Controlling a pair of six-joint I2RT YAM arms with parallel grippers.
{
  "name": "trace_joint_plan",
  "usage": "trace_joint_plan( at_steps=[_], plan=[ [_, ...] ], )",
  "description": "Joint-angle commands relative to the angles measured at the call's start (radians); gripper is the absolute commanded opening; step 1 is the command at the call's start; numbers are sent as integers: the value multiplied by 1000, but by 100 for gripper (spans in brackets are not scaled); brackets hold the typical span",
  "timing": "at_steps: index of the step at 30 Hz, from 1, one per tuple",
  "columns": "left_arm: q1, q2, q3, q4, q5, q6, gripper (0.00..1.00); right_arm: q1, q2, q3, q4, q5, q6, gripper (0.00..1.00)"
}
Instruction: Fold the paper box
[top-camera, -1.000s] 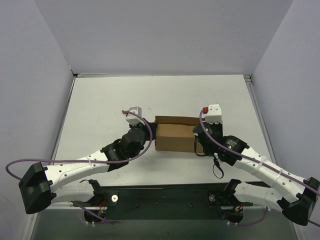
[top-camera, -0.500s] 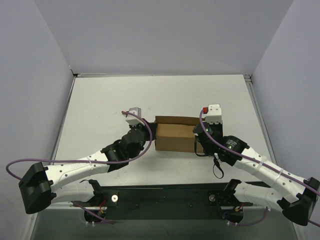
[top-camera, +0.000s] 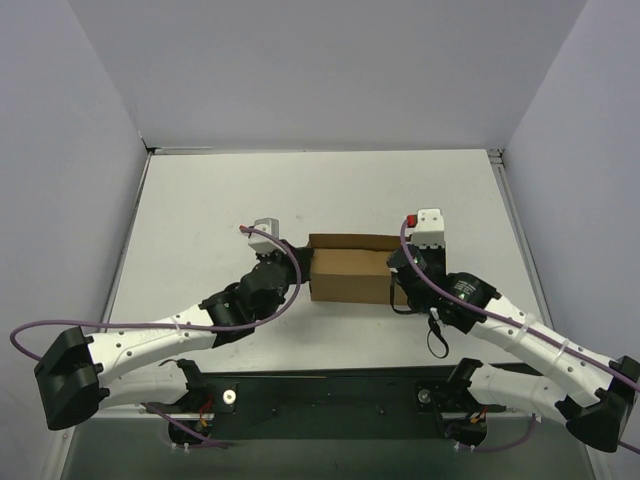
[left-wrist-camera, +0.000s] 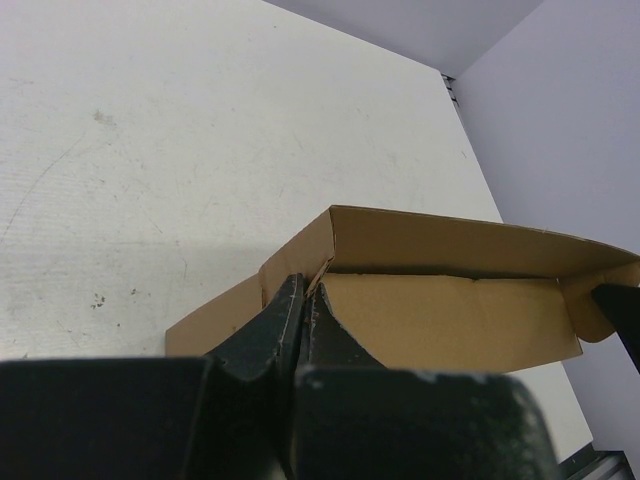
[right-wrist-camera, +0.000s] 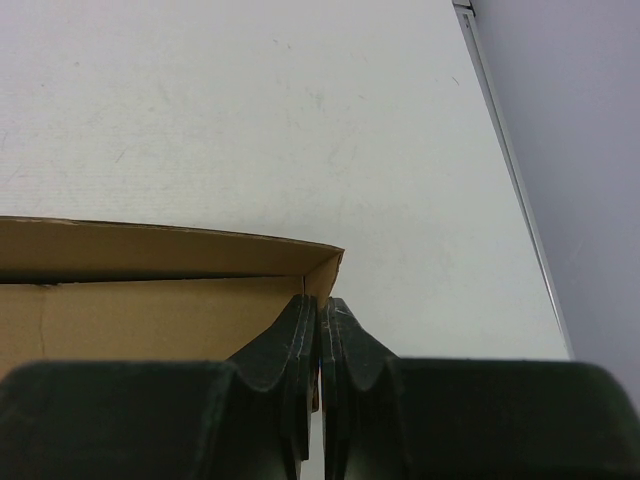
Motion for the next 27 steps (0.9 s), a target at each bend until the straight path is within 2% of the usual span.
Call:
trace_joint_plan(
  at_steps=[1,9,14,23,27],
  plan=[
    [-43,102,-129,-603,158,7,0,36,-16,-7,82,-70,29,0],
    [-41,90,-138,-637,131,4,0,36,-42,-13,59,-58,34,0],
    [-43,96,-127,-594,135,30,0,30,-71,-17,38,-81,52,0],
    [-41,130,-49,-635,78,97,0,-126,-185,-89,11,-257,16,0],
    [-41,119,-43,-615,91,99,0,-132,-248,-122,11,-274,34,0]
  ],
)
